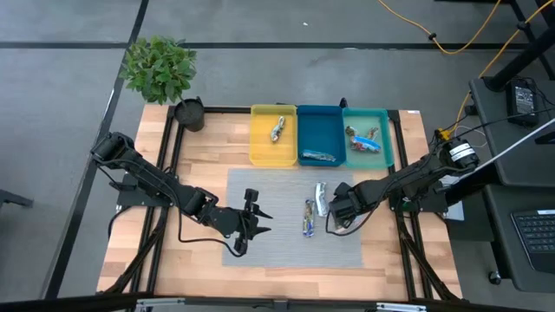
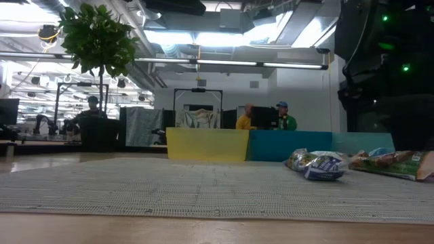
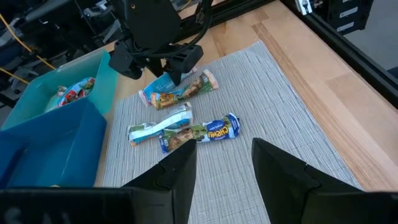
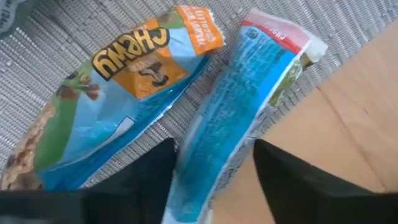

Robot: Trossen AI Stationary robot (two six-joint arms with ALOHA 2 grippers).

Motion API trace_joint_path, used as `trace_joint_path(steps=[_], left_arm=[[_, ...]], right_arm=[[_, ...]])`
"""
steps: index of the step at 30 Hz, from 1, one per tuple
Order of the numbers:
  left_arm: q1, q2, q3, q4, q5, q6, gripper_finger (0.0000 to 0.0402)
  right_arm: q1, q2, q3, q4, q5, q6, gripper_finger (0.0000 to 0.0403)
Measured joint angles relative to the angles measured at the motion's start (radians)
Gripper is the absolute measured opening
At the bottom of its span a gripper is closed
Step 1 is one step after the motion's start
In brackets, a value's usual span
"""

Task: Pick and place Granola Bars by type
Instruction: Put the red granola bar into the light blue bin

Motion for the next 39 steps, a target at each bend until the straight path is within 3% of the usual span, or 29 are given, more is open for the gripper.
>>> trace_joint_path(steps=[9,14,28,39], left_arm=[[0.000,0.000,0.000,0.000,0.000,0.000,0.0148],[0.000,0.000,0.000,0.000,0.000,0.000,0.0148],[0.000,0.000,0.000,0.001,0.000,0.001,0.0148],[0.000,0.000,0.000,0.001,0.000,0.008,0.0148]], right_arm=[[0.000,-0.002,0.002,-0.001,-0.002,-0.011,0.0081],[0.000,-0.003,0.002,-0.003,-0.066,-0.021,0.0034],[0.000,-0.120,0.009,-0.044,-0.100,-0.017,0.0021],[0.000,-0.266,0.246,-0.134,0.090,-0.087,0.0030]])
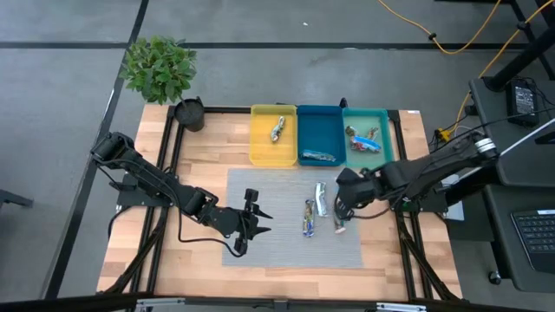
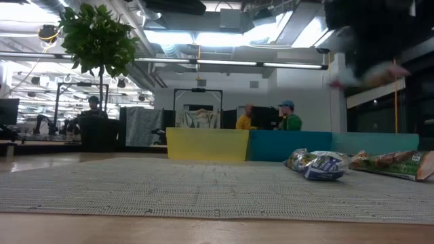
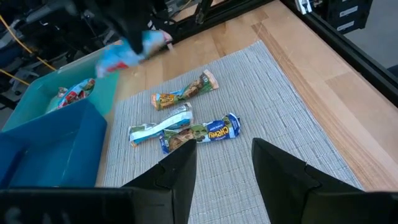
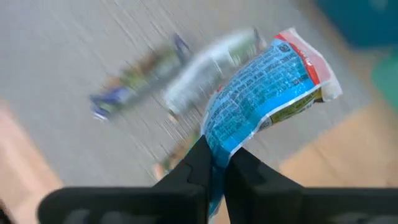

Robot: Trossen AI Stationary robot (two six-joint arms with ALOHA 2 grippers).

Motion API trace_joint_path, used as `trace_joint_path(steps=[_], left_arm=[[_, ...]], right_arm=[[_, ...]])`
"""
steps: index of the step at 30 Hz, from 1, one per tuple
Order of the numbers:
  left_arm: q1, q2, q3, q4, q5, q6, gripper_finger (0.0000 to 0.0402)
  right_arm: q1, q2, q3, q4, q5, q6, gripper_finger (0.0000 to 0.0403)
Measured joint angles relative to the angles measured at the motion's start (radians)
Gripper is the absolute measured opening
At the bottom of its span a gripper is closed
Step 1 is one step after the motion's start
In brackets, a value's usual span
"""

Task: Pick and place Granola Bars by type
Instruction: Put the red granola bar into the light blue bin

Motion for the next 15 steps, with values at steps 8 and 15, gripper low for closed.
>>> trace_joint_path(steps=[8,15], left_arm=[[0.000,0.000,0.000,0.000,0.000,0.000,0.0148],[0.000,0.000,0.000,0.000,0.002,0.001,0.0148]], right_arm=[[-0.015,-0.039,0.250,-0.160,0.183,-0.096,0.0022],[-0.097,-0.039,0.456,-0.394,0.276,-0.093,0.0032]])
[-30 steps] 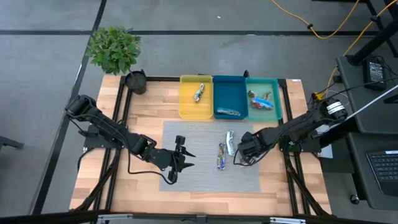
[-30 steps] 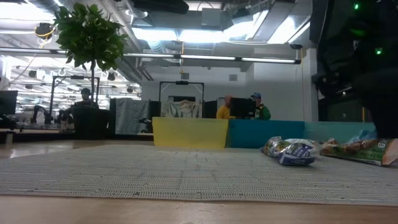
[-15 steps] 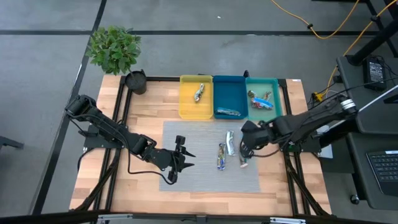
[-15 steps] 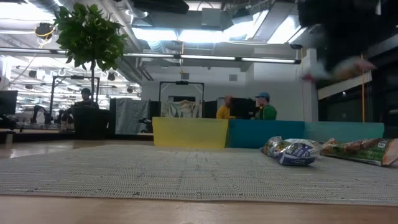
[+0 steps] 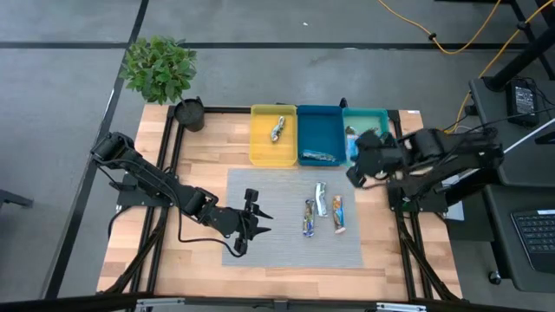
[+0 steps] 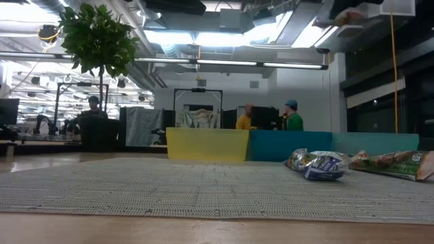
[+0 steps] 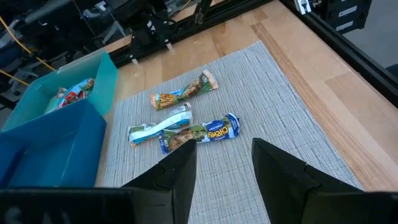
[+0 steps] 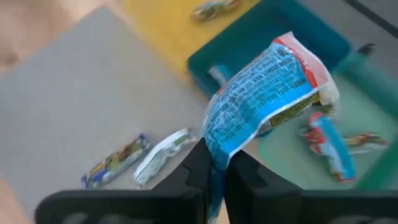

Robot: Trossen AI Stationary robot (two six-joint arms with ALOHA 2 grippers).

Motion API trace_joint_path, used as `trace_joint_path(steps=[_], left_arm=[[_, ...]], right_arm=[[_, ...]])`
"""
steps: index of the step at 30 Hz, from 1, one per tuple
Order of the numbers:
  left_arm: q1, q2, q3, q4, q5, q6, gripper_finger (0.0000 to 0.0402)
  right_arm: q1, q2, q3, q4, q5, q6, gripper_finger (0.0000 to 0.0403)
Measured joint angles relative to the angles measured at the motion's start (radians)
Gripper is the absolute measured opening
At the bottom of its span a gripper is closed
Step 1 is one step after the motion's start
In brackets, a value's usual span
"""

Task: Pick and place Granola Bars by type
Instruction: Put the red granola bar into the light blue bin

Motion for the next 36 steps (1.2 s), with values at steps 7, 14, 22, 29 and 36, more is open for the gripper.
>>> trace_joint_path(steps=[7,14,22,29,36], left_arm=[[0.000,0.000,0.000,0.000,0.002,0.002,0.0148],[0.000,0.000,0.000,0.000,0.002,0.011,0.0148],[0.000,0.000,0.000,0.000,0.002,0.018,0.0148],[0.000,0.000,0.000,0.000,0.002,0.019,0.0148],[0.000,0.000,0.000,0.000,0.002,0.018,0.0148]], right_arm=[[-0.073,0.000,0.062,-0.017,0.007,-0.052,0.0016],[-0.204,0.000,0.062,-0.116,0.032,-0.054,0.0034],[-0.433,0.001,0.051,-0.156,0.077,-0.080,0.0015],[-0.612,0.001,-0.075,-0.121,0.090,-0.131,0.0032],[-0.746,0.001,-0.275,0.086,-0.002,-0.243,0.0013]])
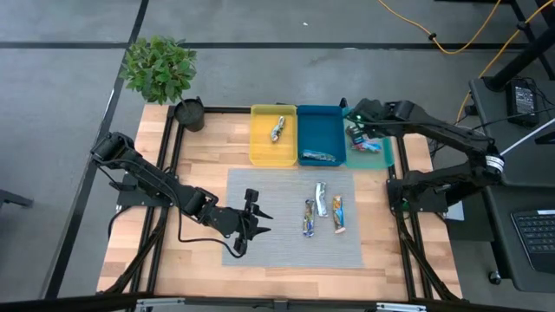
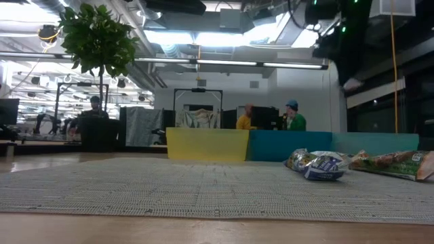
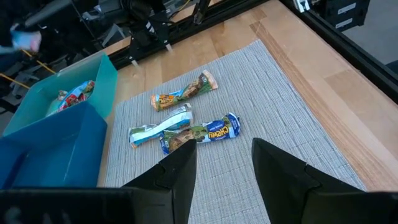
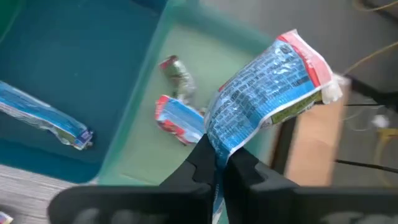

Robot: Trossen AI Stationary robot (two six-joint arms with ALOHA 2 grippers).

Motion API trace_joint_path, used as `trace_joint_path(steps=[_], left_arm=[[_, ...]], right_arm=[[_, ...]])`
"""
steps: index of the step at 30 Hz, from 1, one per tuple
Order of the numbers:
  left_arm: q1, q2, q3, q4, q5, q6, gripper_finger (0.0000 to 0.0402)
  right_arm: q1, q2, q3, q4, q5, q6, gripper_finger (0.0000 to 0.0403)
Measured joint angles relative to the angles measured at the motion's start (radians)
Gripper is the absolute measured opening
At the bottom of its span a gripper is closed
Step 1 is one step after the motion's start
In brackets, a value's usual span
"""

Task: Pick and place Granola Bars by type
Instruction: Put the red granola bar into the light blue bin

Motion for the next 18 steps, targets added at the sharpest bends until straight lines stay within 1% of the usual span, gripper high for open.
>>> trace_joint_path(steps=[5,8,12,16,18], left_arm=[[0.000,0.000,0.000,0.000,0.000,-0.001,0.0148],[0.000,0.000,0.000,0.000,0.000,-0.001,0.0148],[0.000,0.000,0.000,0.000,0.000,-0.001,0.0148],[0.000,0.000,0.000,0.000,0.005,-0.003,0.0148],[0.000,0.000,0.000,0.000,0.005,-0.004,0.0148]], right_arm=[[-0.063,0.000,-0.131,0.199,-0.080,-0.074,0.0034],[-0.101,0.001,-0.194,0.276,-0.118,-0.100,0.0033],[-0.149,0.001,-0.248,0.318,-0.135,-0.124,0.0013],[-0.189,0.001,-0.280,0.321,-0.137,-0.126,0.0014],[-0.207,0.001,-0.294,0.321,-0.137,-0.128,0.0025]])
